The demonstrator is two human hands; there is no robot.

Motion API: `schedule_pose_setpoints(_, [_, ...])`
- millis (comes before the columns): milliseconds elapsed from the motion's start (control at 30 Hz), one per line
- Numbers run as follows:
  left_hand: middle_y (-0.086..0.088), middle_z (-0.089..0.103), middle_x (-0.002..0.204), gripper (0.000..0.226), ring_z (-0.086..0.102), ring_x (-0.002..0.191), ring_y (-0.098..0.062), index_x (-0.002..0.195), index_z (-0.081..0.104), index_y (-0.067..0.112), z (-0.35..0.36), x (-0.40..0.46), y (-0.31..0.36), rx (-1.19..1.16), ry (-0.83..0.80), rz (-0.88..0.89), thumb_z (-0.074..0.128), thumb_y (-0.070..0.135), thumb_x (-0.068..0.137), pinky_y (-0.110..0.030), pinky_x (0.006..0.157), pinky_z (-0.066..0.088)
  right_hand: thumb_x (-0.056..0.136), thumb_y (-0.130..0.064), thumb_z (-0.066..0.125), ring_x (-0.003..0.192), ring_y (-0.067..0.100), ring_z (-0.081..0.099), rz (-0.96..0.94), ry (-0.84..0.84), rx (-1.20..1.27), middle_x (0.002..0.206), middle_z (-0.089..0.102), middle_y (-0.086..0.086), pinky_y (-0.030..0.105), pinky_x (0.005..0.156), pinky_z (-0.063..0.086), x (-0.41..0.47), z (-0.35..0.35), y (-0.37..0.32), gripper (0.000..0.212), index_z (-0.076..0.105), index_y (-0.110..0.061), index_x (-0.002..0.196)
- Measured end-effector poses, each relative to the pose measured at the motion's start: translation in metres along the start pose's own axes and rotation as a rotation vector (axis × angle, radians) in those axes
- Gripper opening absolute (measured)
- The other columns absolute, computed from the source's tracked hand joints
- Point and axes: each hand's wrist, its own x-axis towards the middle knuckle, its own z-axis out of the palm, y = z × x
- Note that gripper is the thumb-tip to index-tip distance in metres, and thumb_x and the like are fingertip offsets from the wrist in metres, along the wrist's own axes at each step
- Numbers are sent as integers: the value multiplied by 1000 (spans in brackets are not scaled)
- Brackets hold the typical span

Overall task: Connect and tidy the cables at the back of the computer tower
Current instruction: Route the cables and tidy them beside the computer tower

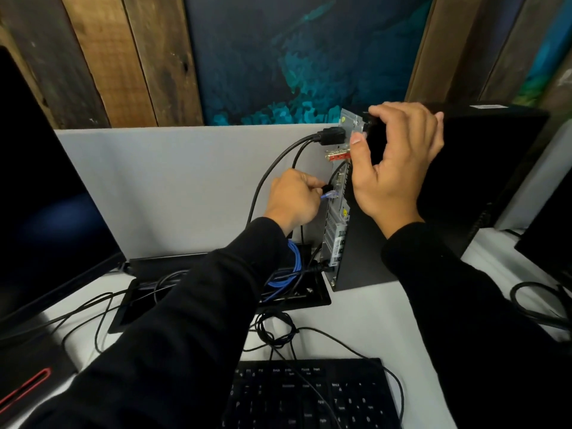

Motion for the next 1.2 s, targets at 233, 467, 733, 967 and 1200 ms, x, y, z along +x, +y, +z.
schedule_pose_setpoints(233, [-11, 70, 126, 43, 66, 115, -25, 122, 74, 10, -13, -63, -9, 131, 132, 313, 52, -10, 91, 13, 85, 23, 99, -30, 57, 156, 33, 22, 96, -184, 62, 166, 31, 14, 53, 123, 25, -39, -27, -7, 56, 48, -13, 151])
schedule_pose_setpoints(467, [-9, 44, 141, 53, 57, 69, -1, 121, 70, 20, -34, -129, -45, 113, 164, 346, 57, -12, 81, -11, 87, 47, 93, -32, 67, 97, 11, 57, 79, -732, 294, 110, 58, -4, 42, 88, 53, -141, -100, -43, 26, 69, -21, 116])
schedule_pose_setpoints(733, [5, 73, 83, 50, 69, 80, -7, 141, 54, 18, -29, -195, -93, -20, 197, -31, 63, 4, 94, -1, 78, 44, 75, -74, 65, 70, 7, 56, 127, -1522, -77, 70, 58, -10, 34, 69, 52, -191, -169, -65, 48, 60, -27, 82])
schedule_pose_setpoints(967, [1, 67, 93, 29, 61, 63, 19, 127, 63, 4, -15, -240, -99, -37, 120, -100, 58, -1, 98, 0, 66, 44, 85, -20, 71, 75, 16, 65, 306, -1455, -37, 73, 68, -1, 33, 77, 57, -200, -171, -74, 12, 67, -14, 75])
schedule_pose_setpoints(1200, [-6, 68, 83, 23, 72, 90, -24, 108, 64, 13, -15, -230, -103, -559, 107, -332, 41, 12, 109, -39, 87, 61, 95, -10, 69, 76, 22, 76, 798, -1246, 501, 73, 72, 7, 36, 77, 64, -169, -178, -71, 12, 71, -6, 84])
